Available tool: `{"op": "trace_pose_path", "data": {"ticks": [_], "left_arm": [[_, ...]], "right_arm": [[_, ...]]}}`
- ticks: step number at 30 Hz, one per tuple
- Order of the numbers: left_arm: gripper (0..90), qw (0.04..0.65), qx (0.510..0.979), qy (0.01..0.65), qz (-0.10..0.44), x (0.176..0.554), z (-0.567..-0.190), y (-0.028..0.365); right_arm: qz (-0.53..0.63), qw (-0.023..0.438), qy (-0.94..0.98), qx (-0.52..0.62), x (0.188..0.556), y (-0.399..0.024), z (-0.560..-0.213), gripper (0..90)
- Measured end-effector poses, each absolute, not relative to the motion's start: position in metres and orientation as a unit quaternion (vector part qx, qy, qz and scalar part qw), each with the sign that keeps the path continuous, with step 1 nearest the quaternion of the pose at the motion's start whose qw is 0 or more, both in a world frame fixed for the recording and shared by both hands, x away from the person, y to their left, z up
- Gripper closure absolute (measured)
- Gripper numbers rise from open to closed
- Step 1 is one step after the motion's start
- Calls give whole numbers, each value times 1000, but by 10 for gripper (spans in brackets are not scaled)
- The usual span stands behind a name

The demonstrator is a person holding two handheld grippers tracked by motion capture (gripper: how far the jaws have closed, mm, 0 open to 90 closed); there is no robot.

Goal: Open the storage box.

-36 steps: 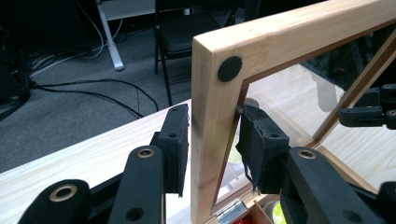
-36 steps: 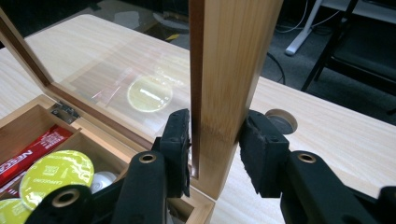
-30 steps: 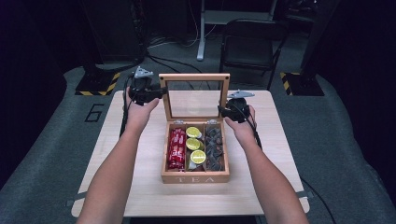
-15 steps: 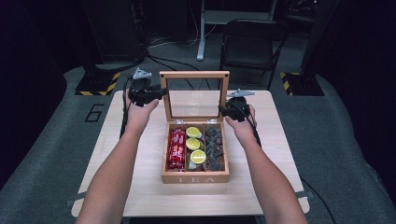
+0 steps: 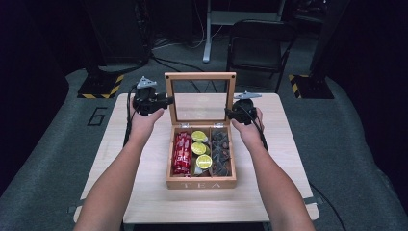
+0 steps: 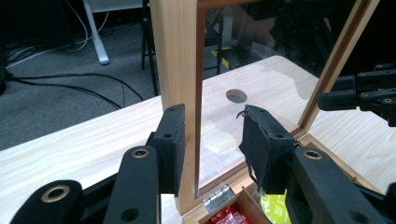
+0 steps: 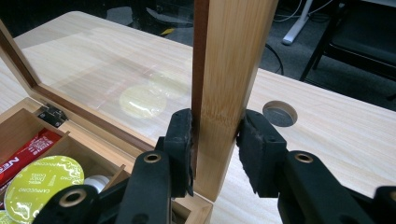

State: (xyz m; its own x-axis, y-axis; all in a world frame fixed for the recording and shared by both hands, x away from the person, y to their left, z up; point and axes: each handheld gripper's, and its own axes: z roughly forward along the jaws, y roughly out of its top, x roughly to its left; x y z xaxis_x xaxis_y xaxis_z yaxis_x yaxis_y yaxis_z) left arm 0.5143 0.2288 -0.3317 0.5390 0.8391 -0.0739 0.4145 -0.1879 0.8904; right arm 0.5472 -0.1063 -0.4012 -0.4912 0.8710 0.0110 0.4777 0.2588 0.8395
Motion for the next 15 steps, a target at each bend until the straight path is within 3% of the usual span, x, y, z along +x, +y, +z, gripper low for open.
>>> {"op": "trace_pose_path", "data": {"ticks": [15], "left_arm": [[595,479,748,409,210,503,-334,230]], "right_arm": [[411,220,751,468,560,-105,-401,645]]}}
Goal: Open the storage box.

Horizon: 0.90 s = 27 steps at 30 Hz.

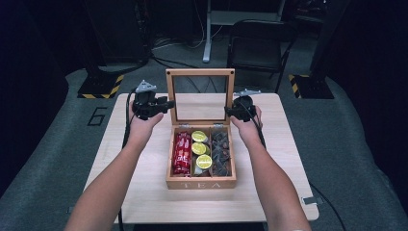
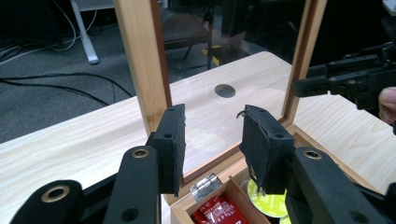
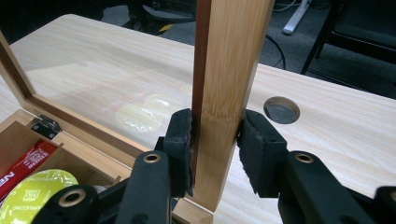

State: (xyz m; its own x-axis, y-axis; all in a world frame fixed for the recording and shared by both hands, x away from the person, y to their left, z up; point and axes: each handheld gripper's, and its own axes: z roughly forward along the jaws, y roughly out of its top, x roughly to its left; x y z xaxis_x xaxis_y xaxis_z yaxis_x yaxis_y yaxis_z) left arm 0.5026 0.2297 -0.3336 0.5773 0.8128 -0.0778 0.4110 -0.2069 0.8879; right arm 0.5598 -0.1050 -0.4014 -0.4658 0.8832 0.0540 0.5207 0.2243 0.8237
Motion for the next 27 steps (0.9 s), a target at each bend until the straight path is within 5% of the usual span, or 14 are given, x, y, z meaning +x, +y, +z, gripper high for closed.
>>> {"op": "trace_pose_path", "data": {"ticks": [27], "left_arm": [[568,479,752,404,206,494,-339,225]], "right_arm": [[402,214,751,477,569,-102,-402,633]]}}
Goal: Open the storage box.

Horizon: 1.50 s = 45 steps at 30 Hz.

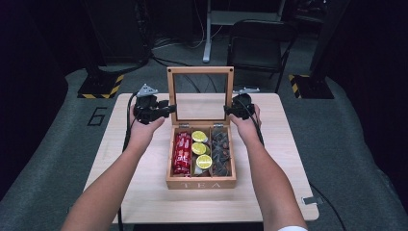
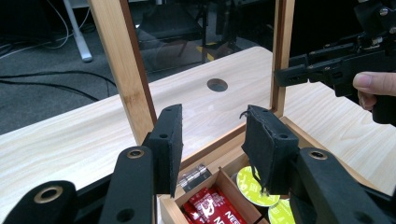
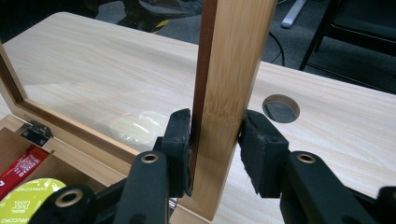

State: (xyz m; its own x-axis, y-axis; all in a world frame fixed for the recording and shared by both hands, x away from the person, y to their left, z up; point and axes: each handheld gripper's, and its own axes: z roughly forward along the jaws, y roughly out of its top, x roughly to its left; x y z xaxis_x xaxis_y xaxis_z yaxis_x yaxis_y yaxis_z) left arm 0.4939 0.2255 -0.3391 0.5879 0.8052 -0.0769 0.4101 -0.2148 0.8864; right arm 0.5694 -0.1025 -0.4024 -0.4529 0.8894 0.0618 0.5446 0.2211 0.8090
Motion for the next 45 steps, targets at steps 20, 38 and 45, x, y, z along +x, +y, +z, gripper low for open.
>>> {"op": "trace_pose_path", "data": {"ticks": [20,38,45], "left_arm": [[491,470,759,402,205,479,-339,226],[452,470,762,398,200,468,-337,225],[447,468,761,400,204,465,-336,229]], "right_arm": [[423,224,763,435,535,-102,-380,504],[428,194,807,358,475,-101,-374,457],[424,188,816,344,457,-93,-381,444]]}}
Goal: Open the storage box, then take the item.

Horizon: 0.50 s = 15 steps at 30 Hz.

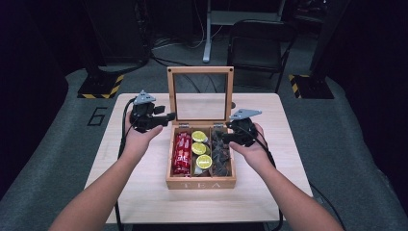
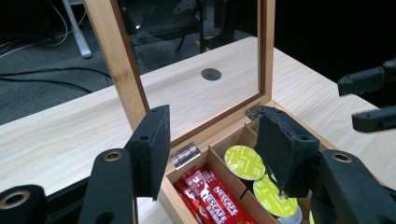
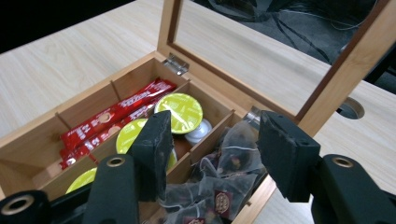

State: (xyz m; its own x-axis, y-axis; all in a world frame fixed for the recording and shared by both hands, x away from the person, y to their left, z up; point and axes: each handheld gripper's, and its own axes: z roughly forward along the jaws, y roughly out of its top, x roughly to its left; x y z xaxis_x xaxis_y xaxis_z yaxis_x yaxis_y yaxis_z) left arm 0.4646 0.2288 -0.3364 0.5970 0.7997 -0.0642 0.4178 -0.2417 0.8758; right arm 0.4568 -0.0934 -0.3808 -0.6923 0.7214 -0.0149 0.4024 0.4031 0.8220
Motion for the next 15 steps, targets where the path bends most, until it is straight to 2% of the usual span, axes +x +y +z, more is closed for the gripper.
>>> {"op": "trace_pose_path", "data": {"ticks": [15], "left_arm": [[440,472,758,400,206,462,-335,232]], "right_arm": [[425,190,827,317,445,-79,-384,422]]}}
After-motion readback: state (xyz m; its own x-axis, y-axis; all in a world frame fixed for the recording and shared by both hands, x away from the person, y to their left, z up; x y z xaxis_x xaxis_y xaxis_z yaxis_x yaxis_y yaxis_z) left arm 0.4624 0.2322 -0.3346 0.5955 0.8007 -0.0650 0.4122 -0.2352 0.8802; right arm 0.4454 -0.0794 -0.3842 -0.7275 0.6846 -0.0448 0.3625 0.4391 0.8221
